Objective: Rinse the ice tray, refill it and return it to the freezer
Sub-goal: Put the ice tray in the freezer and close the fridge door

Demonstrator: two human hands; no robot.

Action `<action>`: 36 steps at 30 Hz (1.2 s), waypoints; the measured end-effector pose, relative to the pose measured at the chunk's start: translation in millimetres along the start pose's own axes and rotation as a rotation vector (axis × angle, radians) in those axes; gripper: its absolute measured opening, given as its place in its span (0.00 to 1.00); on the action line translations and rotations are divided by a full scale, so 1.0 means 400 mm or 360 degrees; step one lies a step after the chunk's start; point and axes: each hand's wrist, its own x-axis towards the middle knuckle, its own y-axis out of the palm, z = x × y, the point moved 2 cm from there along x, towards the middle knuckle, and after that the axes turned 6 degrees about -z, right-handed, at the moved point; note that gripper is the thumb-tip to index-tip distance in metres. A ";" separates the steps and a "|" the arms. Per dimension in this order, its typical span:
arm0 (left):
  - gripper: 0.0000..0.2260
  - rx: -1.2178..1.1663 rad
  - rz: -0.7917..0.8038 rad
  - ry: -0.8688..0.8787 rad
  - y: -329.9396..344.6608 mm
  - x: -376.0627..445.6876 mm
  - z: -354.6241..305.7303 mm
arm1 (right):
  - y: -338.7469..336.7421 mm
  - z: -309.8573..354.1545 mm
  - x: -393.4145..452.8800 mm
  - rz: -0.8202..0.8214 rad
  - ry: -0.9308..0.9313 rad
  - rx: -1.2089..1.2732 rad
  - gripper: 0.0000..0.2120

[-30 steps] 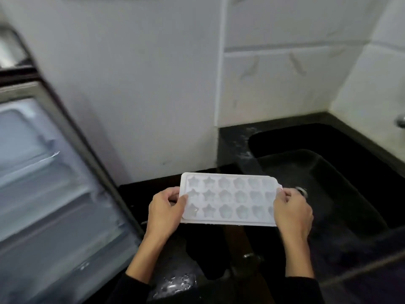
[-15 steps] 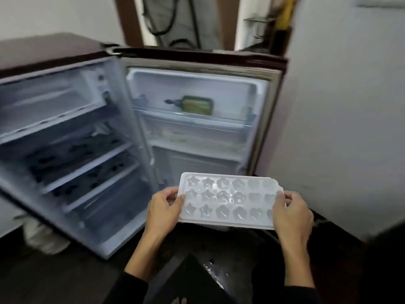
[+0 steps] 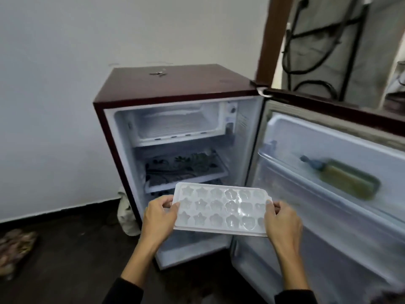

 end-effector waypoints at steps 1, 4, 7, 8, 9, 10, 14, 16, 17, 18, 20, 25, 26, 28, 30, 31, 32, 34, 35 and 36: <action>0.05 0.0035 -0.0047 0.0009 -0.008 0.036 0.000 | 0.036 0.029 0.028 0.0025 -0.0043 0.0006 0.13; 0.06 0.0146 -0.0141 -0.0001 -0.020 0.145 -0.006 | 0.135 0.111 0.113 0.0067 -0.0149 0.0024 0.13; 0.07 0.0261 -0.0223 -0.0009 -0.018 0.261 -0.012 | 0.221 0.189 0.196 0.0081 -0.0259 0.0035 0.14; 0.08 0.0283 -0.0255 -0.0011 -0.016 0.301 -0.015 | 0.249 0.213 0.224 0.0088 -0.0295 0.0033 0.14; 0.08 0.0294 -0.0284 -0.0008 -0.014 0.340 -0.019 | 0.275 0.238 0.253 0.0096 -0.0328 0.0037 0.14; 0.08 0.0306 -0.0302 0.0001 -0.011 0.379 -0.023 | 0.302 0.261 0.283 0.0099 -0.0359 0.0044 0.14; 0.10 0.0365 -0.0382 -0.0011 0.006 0.539 -0.038 | 0.419 0.358 0.404 0.0123 -0.0521 0.0107 0.15; 0.10 0.0411 -0.0405 -0.0052 0.016 0.616 -0.039 | 0.476 0.403 0.456 0.0167 -0.0584 0.0122 0.16; 0.09 0.0436 -0.0414 -0.0071 0.021 0.656 -0.037 | 0.506 0.425 0.481 0.0195 -0.0603 0.0137 0.16; 0.09 0.0465 -0.0425 -0.0096 0.027 0.694 -0.035 | 0.536 0.445 0.505 0.0222 -0.0616 0.0149 0.16; 0.09 0.0513 -0.0456 -0.0124 0.039 0.765 -0.027 | 0.598 0.484 0.550 0.0261 -0.0648 0.0120 0.16; 0.11 0.0602 -0.0537 -0.0144 0.066 0.876 -0.014 | 0.731 0.552 0.639 0.0272 -0.0629 0.0048 0.16; 0.11 0.0616 -0.0551 -0.0139 0.071 0.893 -0.013 | 0.751 0.560 0.651 0.0259 -0.0642 0.0038 0.16; 0.11 0.0632 -0.0571 -0.0127 0.077 0.926 -0.012 | 0.786 0.574 0.670 0.0238 -0.0621 0.0036 0.16; 0.12 0.0622 -0.0579 -0.0132 0.079 0.960 -0.006 | 0.819 0.584 0.685 0.0247 -0.0594 0.0050 0.16; 0.12 0.0612 -0.0570 -0.0131 0.081 0.977 -0.003 | 0.836 0.589 0.693 0.0259 -0.0593 0.0051 0.16; 0.12 0.0605 -0.0555 -0.0127 0.082 0.991 0.000 | 0.849 0.595 0.700 0.0262 -0.0599 0.0046 0.16; 0.12 0.0597 -0.0526 -0.0109 0.084 1.012 0.006 | 0.869 0.605 0.711 0.0267 -0.0621 0.0027 0.17; 0.13 0.0605 -0.0512 -0.0104 0.084 1.020 0.008 | 0.876 0.610 0.714 0.0269 -0.0634 0.0021 0.17; 0.14 0.0615 -0.0505 -0.0101 0.084 1.026 0.009 | 0.882 0.614 0.719 0.0266 -0.0643 0.0018 0.16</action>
